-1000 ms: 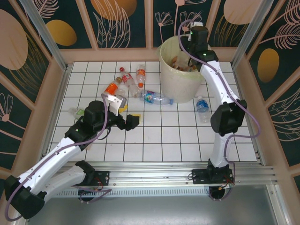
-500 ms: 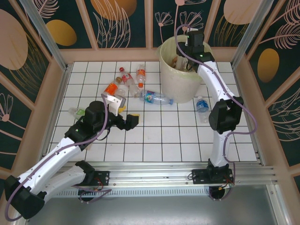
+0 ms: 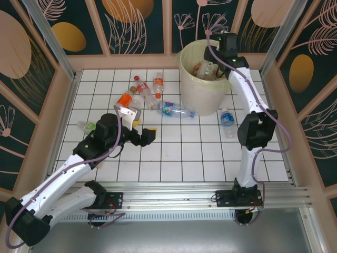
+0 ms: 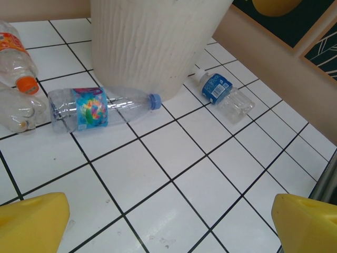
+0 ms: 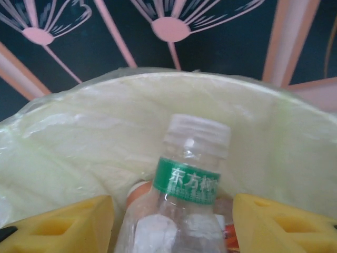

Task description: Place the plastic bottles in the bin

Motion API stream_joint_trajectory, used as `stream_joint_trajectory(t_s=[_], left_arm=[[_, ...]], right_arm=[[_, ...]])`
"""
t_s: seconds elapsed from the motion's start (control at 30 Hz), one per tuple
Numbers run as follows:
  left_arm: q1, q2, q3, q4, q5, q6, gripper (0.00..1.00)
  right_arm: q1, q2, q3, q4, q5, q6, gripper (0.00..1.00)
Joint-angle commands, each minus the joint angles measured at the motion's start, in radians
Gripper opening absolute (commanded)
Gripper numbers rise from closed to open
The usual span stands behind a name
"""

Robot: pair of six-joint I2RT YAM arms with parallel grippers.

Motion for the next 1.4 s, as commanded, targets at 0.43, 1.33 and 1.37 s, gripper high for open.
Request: stream_joint_trajectory(t_s=[0.43,1.33,1.37], left_arm=[[-0.001,0.024,0.017,-0.022,-0.088,-0.037,0.98],[0.111,0.64,0.336,-0.239,-0.642,-0.144,0.97],[0.121,0.665,0.342,-0.233,-0.649,-0.144,0.97]], right_arm=[[-0.023,-0.184,-0.119,0.058,-0.314,0.016,0.61],[0.231,-0.8,-0.72,0.254,-0.5,0.04,0.77],[0.237,-0.818,-0.746,0.266,-0.512,0.053,0.77]])
